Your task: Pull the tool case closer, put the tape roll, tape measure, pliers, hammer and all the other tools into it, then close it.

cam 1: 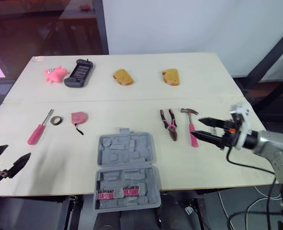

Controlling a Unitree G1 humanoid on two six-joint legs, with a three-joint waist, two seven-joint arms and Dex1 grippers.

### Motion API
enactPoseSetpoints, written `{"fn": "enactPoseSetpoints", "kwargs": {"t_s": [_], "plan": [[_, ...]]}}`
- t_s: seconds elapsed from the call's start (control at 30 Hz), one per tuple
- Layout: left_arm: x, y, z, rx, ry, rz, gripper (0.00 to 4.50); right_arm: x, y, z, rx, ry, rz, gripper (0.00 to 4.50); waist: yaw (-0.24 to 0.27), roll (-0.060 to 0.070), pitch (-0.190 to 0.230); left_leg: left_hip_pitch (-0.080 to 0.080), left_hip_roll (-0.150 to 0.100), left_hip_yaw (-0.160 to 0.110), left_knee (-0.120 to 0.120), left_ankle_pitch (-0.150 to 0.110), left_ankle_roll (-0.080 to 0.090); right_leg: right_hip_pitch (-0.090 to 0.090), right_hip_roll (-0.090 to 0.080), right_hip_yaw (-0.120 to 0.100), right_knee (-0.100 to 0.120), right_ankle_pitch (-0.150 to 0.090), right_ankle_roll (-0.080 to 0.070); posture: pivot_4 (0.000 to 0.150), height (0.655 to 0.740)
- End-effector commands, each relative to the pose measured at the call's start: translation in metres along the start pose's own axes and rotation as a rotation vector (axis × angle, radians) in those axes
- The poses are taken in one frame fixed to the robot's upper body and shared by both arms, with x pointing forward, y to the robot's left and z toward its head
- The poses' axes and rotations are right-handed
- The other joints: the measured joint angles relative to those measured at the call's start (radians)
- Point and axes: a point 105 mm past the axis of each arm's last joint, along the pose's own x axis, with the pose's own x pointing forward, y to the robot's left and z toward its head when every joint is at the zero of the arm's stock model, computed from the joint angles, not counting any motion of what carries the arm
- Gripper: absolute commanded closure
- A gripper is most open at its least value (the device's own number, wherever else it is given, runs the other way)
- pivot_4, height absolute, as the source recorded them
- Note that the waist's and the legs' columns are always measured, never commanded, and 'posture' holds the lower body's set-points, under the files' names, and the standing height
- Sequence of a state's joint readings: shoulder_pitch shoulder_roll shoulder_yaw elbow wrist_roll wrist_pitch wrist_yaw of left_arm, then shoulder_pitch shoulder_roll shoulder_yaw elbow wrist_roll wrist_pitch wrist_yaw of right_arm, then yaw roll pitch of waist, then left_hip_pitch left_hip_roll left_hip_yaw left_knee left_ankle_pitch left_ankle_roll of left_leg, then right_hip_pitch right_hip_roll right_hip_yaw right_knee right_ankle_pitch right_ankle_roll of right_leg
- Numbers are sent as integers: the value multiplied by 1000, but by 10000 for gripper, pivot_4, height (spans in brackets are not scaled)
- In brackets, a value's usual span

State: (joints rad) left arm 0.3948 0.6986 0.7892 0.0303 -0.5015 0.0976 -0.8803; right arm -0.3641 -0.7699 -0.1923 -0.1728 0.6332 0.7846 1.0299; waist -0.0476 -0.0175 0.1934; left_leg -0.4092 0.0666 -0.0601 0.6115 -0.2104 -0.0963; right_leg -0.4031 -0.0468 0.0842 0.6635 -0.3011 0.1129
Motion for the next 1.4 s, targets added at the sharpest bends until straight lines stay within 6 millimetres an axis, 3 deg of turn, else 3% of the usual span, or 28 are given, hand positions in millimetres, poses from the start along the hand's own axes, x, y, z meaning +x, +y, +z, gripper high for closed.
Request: {"fn": "enactPoseSetpoints", "kwargs": {"t_s": [0.03,0.27,0.43,0.57,0.73,0.87,1.0,1.2,1.3,1.37,1.4], "plan": [[-15,-11,13,6,-55,62,0,20,19,30,-63,18,155,996,0,0,0,0,0,0,0,0,0,0,0,0,0,0,0,1500,7400],[-42,-36,0,-45,-21,175,0,53,51,65,-240,104,422,996,4,-3,0,-1,0,0,1,0,1,-1,0,-1,0,0,0,1500,7400],[-44,-34,0,-49,-19,238,0,64,65,84,-301,113,533,996,5,-3,0,-1,0,0,1,0,0,-2,0,0,-1,0,-1,1500,7400],[-17,-20,15,-48,-37,221,0,62,70,89,-329,92,532,996,8,-4,0,-2,0,-1,1,-1,1,-3,0,-1,-1,0,-1,1500,7400],[55,5,36,-107,-13,158,0,54,73,90,-330,70,475,996,10,-4,0,-2,0,-1,1,-1,1,-3,0,-1,0,0,-1,1500,7400],[105,22,46,-16,34,184,0,47,75,86,-274,66,445,996,6,-5,0,-3,0,-1,1,-1,1,-2,0,-2,0,3,4,1500,7400],[147,21,42,-59,141,107,0,42,74,83,-268,84,411,996,1,-4,0,-2,0,-1,0,0,1,-3,1,-2,2,3,5,1500,7400],[187,13,31,-128,266,57,0,36,78,90,-248,64,383,996,3,-5,0,-3,0,-2,-1,0,1,-4,2,-3,3,3,5,1500,7400],[201,7,26,-143,291,75,8555,33,77,91,-252,74,363,0,5,-5,0,-3,0,-3,0,0,1,-4,2,-3,2,3,5,1500,7400],[207,3,24,-131,302,82,17396,31,77,92,-253,77,355,0,5,-5,0,-4,0,-3,0,0,1,-3,1,-3,3,3,5,1500,7400],[210,1,23,-125,305,85,17396,30,77,92,-255,80,351,0,5,-5,0,-4,0,-3,0,0,1,-3,2,-3,3,3,5,1500,7400]]}}
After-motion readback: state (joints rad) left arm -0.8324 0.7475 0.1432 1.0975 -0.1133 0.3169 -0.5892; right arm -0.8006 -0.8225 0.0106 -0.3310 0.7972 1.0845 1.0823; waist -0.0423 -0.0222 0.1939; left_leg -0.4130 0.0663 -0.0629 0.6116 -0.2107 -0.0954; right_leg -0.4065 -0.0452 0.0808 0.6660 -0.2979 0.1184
